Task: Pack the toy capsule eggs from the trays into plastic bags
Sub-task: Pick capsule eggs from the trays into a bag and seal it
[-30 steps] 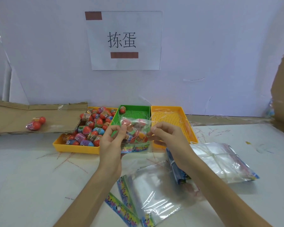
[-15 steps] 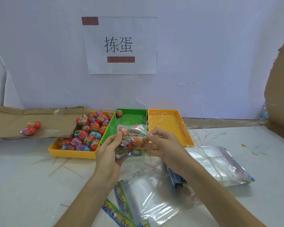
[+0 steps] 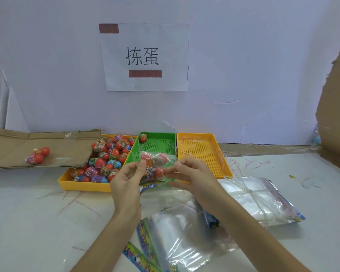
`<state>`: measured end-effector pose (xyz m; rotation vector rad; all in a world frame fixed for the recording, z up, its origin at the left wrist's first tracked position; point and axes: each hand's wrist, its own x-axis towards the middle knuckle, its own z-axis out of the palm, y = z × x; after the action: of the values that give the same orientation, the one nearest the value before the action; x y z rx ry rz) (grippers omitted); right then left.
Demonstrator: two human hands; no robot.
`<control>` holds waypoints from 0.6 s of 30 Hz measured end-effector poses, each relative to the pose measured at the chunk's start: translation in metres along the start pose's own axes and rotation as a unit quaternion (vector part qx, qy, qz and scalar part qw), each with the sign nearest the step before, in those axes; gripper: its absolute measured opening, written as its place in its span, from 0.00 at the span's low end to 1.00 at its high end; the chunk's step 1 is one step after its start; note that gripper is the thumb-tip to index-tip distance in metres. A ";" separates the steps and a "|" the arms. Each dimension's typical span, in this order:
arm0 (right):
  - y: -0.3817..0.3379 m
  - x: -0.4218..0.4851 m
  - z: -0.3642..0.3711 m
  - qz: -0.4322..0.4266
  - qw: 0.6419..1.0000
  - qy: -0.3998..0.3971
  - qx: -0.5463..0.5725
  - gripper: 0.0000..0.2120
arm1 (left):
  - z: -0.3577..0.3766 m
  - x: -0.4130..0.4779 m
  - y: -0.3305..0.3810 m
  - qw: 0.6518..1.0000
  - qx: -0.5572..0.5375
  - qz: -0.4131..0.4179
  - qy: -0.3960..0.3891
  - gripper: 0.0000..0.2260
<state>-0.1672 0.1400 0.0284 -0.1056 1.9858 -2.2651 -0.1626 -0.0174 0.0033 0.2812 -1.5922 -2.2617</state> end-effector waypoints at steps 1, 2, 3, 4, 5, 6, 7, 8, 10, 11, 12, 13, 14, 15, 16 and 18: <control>0.000 0.001 -0.001 0.008 1.000 -0.006 0.006 0.10 | -0.001 0.001 0.000 1.000 -0.005 -0.004 -0.001 0.09; 0.000 0.001 -0.001 0.011 1.000 -0.012 0.010 0.10 | -0.001 0.001 -0.001 1.000 -0.013 -0.010 -0.001 0.07; 0.000 0.001 -0.002 0.013 1.000 -0.019 0.008 0.10 | -0.002 0.002 -0.002 1.000 -0.024 -0.018 -0.004 0.06; -0.001 0.002 -0.003 0.014 1.000 -0.024 0.009 0.11 | -0.002 0.002 -0.002 0.999 -0.038 -0.029 -0.010 0.06; -0.001 0.002 -0.004 0.015 0.999 -0.029 0.012 0.11 | -0.002 0.002 -0.001 0.998 -0.052 -0.042 -0.020 0.07; -0.001 0.003 -0.006 0.015 0.999 -0.034 0.015 0.10 | -0.001 0.002 0.000 0.996 -0.063 -0.054 -0.029 0.09; -0.001 0.003 -0.007 0.016 0.999 -0.037 0.017 0.10 | -0.002 0.003 0.001 0.995 -0.071 -0.064 -0.037 0.12; -0.002 0.004 -0.008 0.013 0.999 -0.039 0.018 0.10 | -0.002 0.003 0.002 0.993 -0.077 -0.072 -0.044 0.13; -0.002 0.004 -0.008 0.005 0.999 -0.037 0.018 0.09 | -0.004 0.005 0.002 0.990 -0.092 -0.082 -0.060 0.14; -0.001 0.004 -0.008 0.001 0.999 -0.035 0.018 0.09 | -0.004 0.007 0.001 0.989 -0.102 -0.085 -0.070 0.14; -0.001 0.003 -0.007 -0.004 0.999 -0.030 0.016 0.10 | -0.005 0.007 0.002 0.987 -0.111 -0.087 -0.080 0.13; -0.001 0.003 -0.007 -0.011 1.000 -0.024 0.014 0.10 | -0.005 0.008 0.002 0.985 -0.120 -0.090 -0.088 0.12; -0.001 0.003 -0.007 -0.018 1.000 -0.017 0.013 0.10 | -0.005 0.008 0.003 0.983 -0.129 -0.093 -0.095 0.12; -0.001 0.003 -0.007 -0.025 1.000 -0.010 0.014 0.11 | -0.005 0.008 0.004 0.981 -0.136 -0.097 -0.102 0.12; -0.002 0.003 -0.007 -0.033 0.999 -0.004 0.018 0.10 | -0.004 0.008 0.005 0.979 -0.140 -0.101 -0.108 0.12; -0.003 0.004 -0.007 -0.041 0.999 0.002 0.023 0.09 | -0.004 0.008 0.005 0.977 -0.144 -0.106 -0.118 0.11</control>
<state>-0.1724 0.1470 0.0298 -0.1799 1.9638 -2.3619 -0.1677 -0.0253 0.0065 0.1126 -1.3668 -2.7396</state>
